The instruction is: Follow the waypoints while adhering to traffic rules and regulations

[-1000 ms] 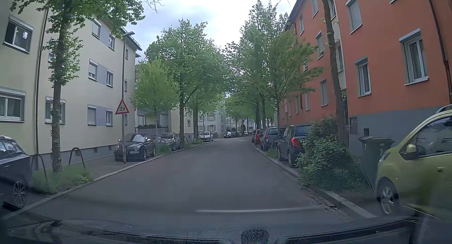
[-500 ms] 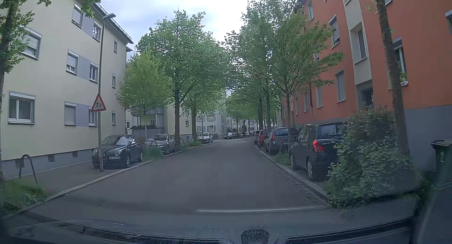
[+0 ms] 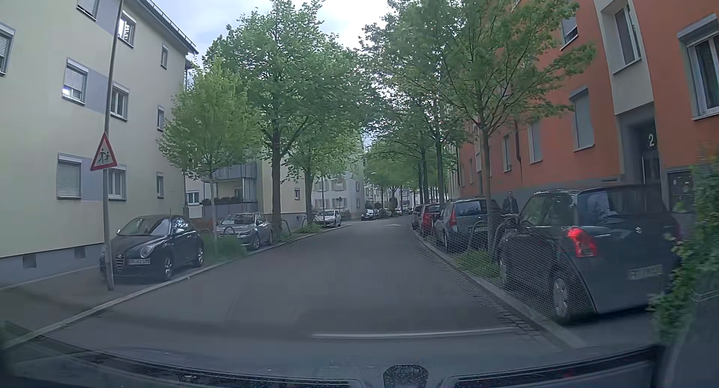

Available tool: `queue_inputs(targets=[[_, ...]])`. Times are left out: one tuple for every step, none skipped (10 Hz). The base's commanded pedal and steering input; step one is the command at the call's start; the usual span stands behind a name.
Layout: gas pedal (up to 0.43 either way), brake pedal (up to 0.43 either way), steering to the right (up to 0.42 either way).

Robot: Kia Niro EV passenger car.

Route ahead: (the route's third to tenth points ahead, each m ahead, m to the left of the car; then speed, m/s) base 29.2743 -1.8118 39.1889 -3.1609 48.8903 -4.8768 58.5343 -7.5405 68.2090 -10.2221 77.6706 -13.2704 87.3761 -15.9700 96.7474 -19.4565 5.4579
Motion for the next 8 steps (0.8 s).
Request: queue_inputs(targets=[[0.059,0.0,-0.015],[0.067,0.0,-0.013],[0.079,0.0,-0.012],[0.087,0.0,-0.01],[0.087,0.0,-0.006],[0.087,0.0,-0.002],[0.087,0.0,0.004],[0.087,0.0,0.007]])
